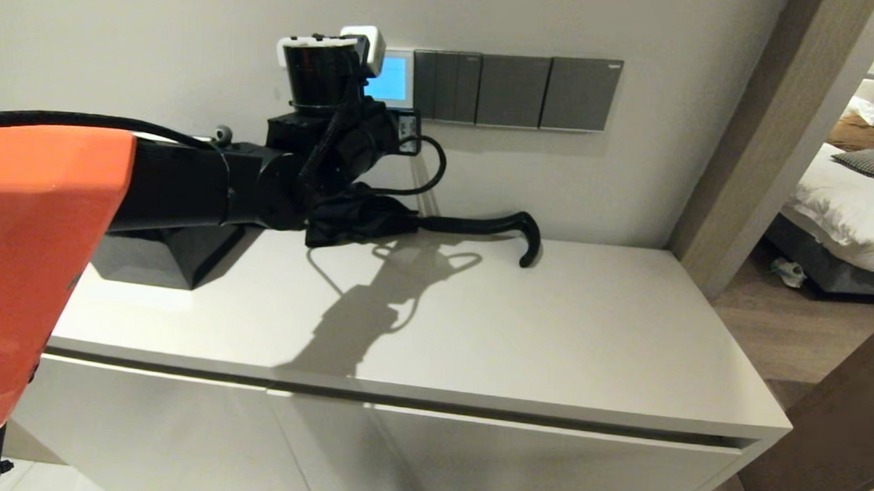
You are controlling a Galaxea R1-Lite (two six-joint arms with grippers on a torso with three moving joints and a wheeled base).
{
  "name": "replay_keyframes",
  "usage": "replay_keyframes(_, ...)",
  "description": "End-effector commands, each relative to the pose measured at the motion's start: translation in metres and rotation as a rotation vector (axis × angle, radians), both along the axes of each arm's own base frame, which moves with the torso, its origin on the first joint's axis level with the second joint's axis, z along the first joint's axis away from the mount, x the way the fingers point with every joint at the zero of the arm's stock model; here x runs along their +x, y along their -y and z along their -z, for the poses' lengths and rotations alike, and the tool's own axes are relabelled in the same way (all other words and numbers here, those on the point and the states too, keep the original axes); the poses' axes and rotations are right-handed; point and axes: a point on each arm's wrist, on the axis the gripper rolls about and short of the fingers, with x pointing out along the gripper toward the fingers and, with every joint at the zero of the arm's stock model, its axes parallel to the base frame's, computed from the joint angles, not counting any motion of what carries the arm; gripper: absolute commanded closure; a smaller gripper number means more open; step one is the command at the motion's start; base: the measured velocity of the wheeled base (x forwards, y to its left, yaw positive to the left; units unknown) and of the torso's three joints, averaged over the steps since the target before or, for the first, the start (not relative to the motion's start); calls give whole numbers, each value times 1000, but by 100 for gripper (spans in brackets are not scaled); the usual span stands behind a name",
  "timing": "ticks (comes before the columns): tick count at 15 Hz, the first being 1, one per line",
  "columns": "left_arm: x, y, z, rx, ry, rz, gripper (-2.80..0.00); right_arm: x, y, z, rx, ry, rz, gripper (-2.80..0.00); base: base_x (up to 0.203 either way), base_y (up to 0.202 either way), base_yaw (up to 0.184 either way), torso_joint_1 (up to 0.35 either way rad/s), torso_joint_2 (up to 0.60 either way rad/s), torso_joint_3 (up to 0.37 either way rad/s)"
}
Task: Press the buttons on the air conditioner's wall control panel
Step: Turn off the central air conditioner
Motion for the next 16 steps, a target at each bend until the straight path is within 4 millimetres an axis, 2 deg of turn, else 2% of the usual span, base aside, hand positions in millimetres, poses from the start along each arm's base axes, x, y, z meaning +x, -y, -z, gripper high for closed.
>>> replay_keyframes(1,2,1,1,-2,3,-2,0,0,0,0,0,-1,1,0,0,0,0,0,0,0)
replay_keyframes(4,2,4,3,-1,0,2,0,0,0,0,0,-1,0,0,0,0,0,0,0,0)
replay_keyframes(8,-14,3,-10,-11,15,19,0,0,0,0,0,-1,0,0,0,0,0,0,0,0)
replay_keyframes(10,-33,-1,-27,-28,41,33,0,0,0,0,0,-1,0,0,0,0,0,0,0,0)
replay_keyframes(13,-71,-12,-56,-57,84,59,0,0,0,0,0,-1,0,0,0,0,0,0,0,0)
replay_keyframes(16,-106,-31,-67,-60,84,72,0,0,0,0,0,-1,0,0,0,0,0,0,0,0)
